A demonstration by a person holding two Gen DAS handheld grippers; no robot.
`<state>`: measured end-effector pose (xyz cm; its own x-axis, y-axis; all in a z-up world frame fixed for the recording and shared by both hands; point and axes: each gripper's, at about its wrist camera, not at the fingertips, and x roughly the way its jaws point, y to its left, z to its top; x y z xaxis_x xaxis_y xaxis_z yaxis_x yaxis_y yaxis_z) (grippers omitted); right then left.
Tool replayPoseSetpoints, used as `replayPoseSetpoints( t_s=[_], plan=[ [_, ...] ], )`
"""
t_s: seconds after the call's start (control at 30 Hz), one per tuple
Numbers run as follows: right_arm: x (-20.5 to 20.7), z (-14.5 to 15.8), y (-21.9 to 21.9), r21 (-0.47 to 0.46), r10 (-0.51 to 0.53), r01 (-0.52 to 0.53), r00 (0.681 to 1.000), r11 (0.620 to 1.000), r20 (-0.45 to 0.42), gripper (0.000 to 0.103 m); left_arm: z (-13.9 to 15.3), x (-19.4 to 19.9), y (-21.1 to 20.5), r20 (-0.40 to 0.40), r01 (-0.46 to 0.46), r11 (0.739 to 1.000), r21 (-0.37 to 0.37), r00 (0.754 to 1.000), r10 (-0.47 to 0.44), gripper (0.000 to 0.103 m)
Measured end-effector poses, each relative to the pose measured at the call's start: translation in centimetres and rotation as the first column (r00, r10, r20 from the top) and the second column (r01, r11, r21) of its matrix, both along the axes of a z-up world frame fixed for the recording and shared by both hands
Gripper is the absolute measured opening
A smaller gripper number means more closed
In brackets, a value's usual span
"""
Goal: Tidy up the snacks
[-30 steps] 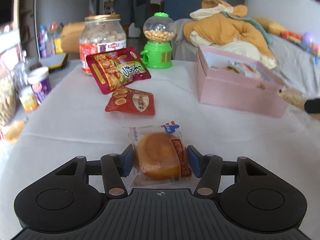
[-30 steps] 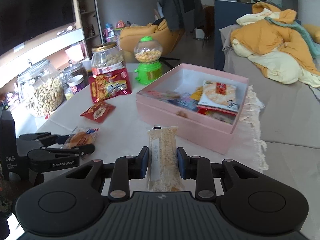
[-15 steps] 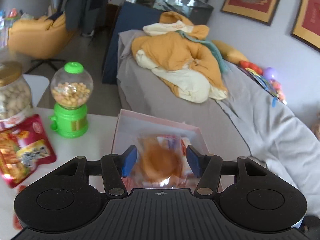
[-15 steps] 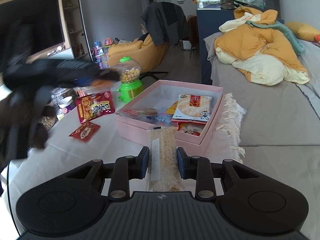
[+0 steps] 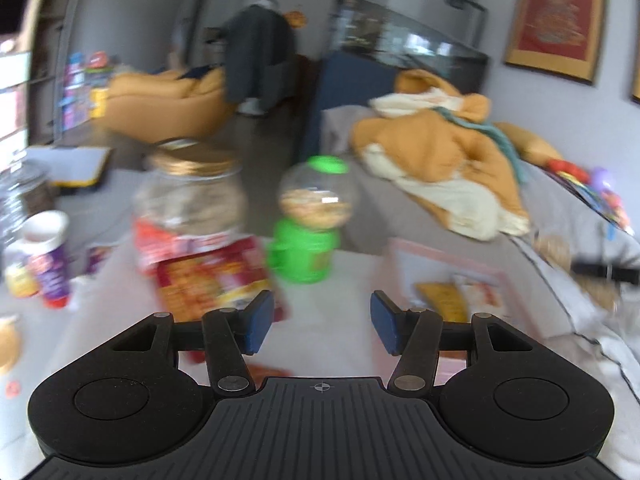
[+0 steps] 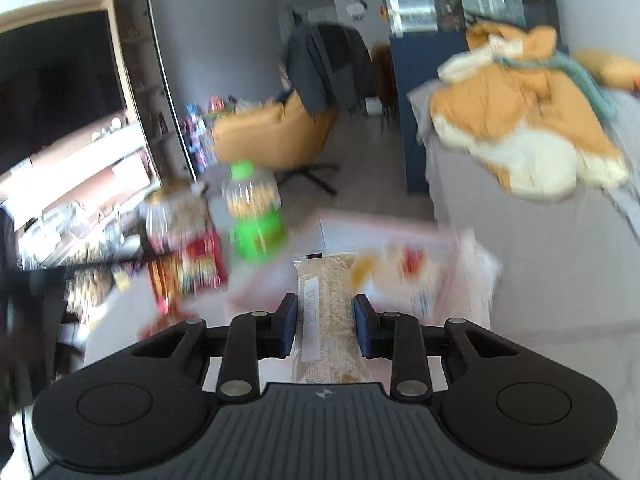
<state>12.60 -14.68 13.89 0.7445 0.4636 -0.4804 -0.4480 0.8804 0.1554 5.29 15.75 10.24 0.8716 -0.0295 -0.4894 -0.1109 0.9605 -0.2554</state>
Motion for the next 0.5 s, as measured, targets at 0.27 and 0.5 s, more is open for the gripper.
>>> replayPoseSetpoints(
  t_s=[0.27, 0.5],
  plan=[
    [4.8, 0.5, 5.5, -0.174, 0.019, -0.024, 0.999, 0.984, -0.028, 0.064, -3.4, -2.9, 6.9, -0.035, -0.102, 0.992, -0.081, 0.994, 0.099, 0.059],
    [4.8, -2.5, 11.5, -0.176, 0.095, -0.122, 0.983, 0.977, -0.156, 0.072, -6.2, -1.7, 5.4, -0.054, 0.023, 1.0, -0.015, 0.998, -0.024, 0.059]
  ],
)
